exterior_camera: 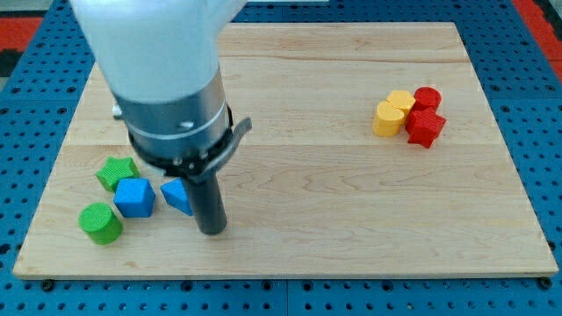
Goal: Push the blue triangle right to the green star
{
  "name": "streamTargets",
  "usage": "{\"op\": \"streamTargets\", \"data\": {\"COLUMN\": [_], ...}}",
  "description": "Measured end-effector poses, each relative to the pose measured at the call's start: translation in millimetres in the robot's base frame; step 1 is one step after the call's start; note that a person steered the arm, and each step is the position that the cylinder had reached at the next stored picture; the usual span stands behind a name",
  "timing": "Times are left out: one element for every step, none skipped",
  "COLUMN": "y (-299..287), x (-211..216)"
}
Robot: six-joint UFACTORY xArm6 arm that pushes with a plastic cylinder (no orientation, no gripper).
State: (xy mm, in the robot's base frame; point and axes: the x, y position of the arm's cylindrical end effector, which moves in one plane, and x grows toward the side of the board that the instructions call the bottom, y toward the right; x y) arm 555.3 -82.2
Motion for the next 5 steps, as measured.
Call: {"op": "streamTargets", "data": {"y": [-7.1, -13.7, 2.1, -12.4, 2.8], "x": [-34.6, -65.8, -79.6, -77.8, -41.1]}}
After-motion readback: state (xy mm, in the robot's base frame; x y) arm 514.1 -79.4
